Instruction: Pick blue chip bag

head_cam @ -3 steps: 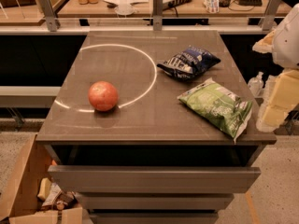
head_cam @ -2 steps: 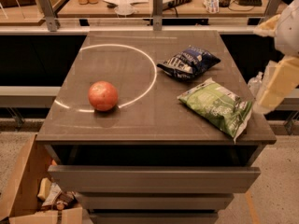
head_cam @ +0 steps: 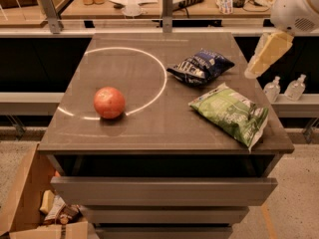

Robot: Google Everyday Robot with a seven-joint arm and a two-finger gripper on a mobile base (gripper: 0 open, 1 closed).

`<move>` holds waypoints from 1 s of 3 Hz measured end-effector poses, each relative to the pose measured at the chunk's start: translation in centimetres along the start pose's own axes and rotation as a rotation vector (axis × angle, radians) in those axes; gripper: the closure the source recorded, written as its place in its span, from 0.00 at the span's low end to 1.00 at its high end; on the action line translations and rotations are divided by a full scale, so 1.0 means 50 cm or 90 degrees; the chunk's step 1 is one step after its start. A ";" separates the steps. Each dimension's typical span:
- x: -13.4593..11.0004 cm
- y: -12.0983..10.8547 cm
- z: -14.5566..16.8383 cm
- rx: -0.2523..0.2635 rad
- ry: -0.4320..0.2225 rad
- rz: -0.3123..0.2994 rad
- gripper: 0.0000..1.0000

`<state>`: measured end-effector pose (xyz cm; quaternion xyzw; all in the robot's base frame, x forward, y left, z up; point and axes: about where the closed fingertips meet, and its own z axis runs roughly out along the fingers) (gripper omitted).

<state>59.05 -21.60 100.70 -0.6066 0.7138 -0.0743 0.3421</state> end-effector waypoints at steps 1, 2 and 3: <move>-0.008 -0.060 0.105 -0.003 -0.030 0.003 0.00; 0.002 -0.090 0.215 -0.029 -0.039 0.028 0.00; 0.020 -0.095 0.303 -0.063 -0.032 0.062 0.00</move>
Offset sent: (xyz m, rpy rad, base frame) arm 0.1596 0.0261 -0.1075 0.1383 0.1262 -0.0225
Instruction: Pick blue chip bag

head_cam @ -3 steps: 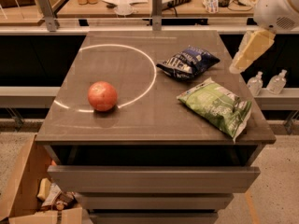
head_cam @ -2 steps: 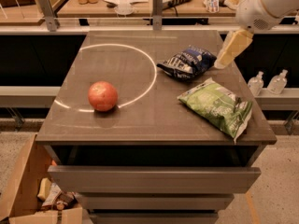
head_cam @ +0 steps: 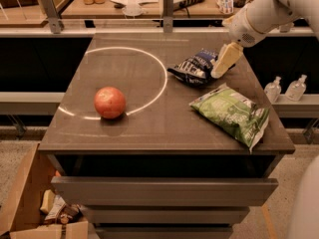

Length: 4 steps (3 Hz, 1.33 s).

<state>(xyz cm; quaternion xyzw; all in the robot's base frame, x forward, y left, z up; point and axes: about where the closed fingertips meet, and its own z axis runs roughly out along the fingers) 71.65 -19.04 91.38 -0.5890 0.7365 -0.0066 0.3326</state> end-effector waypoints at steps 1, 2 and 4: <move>0.015 0.000 0.058 -0.035 0.007 0.024 0.16; 0.021 0.007 0.095 -0.064 0.015 0.027 0.41; -0.026 0.002 0.045 -0.076 -0.018 0.006 0.87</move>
Offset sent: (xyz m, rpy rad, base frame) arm 0.0270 0.0109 -0.0527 -0.0018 0.1507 0.0232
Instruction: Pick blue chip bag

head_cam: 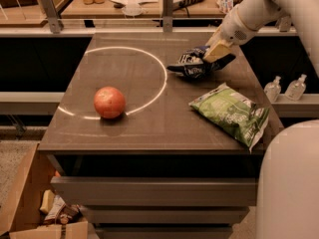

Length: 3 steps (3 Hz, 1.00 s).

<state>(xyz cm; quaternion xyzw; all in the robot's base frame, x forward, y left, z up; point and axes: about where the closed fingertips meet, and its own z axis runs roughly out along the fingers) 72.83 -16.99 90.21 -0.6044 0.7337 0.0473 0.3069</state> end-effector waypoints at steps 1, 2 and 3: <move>-0.062 0.023 -0.091 0.005 -0.064 -0.037 1.00; -0.106 0.048 -0.154 0.010 -0.123 -0.061 1.00; -0.112 0.052 -0.159 0.009 -0.130 -0.063 1.00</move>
Offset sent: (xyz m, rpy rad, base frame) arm -0.0808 0.0199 0.1254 0.2140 -0.1709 0.1822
